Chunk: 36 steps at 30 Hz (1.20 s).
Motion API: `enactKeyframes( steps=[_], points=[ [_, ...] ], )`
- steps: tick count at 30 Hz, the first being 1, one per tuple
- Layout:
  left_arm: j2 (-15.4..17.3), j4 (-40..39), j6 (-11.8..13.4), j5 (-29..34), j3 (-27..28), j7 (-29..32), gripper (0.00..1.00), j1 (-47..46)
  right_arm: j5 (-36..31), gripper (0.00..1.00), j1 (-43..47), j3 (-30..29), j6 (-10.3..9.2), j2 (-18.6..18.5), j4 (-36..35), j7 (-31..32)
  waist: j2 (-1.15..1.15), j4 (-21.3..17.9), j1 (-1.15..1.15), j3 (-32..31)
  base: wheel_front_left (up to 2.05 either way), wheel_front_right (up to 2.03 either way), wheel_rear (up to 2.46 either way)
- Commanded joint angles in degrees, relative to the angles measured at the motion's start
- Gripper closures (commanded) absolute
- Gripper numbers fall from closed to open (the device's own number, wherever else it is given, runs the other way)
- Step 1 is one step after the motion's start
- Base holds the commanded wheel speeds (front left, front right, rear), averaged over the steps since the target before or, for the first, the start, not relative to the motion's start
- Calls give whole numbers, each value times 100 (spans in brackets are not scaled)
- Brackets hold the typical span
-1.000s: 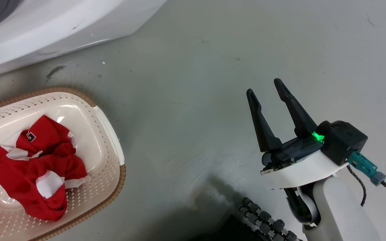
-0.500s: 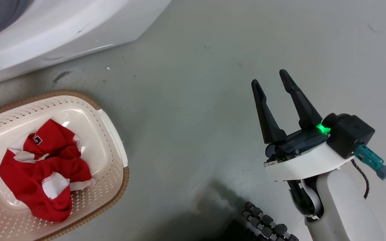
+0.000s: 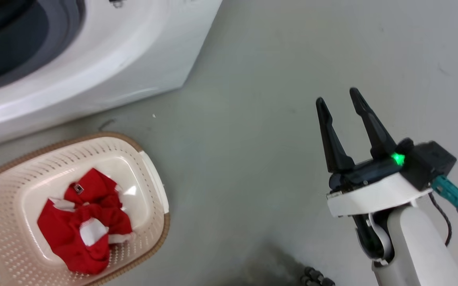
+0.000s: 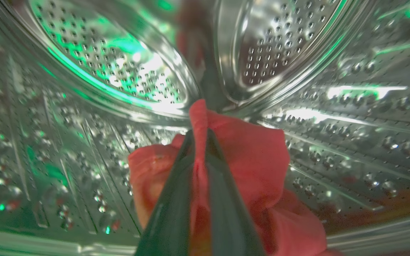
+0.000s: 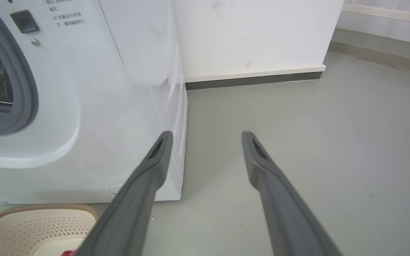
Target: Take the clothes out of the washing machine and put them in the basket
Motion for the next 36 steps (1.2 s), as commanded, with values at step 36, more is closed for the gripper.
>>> enactKeyframes(
  steps=[36],
  points=[
    [-1412, -1523, -501, -473, 99, -2145, 100, 4333, -542, 0, 1732, -1060, -4, 8, -869, 1030, 0, 1522, 0, -2991, 0, 0, 0]
  ],
)
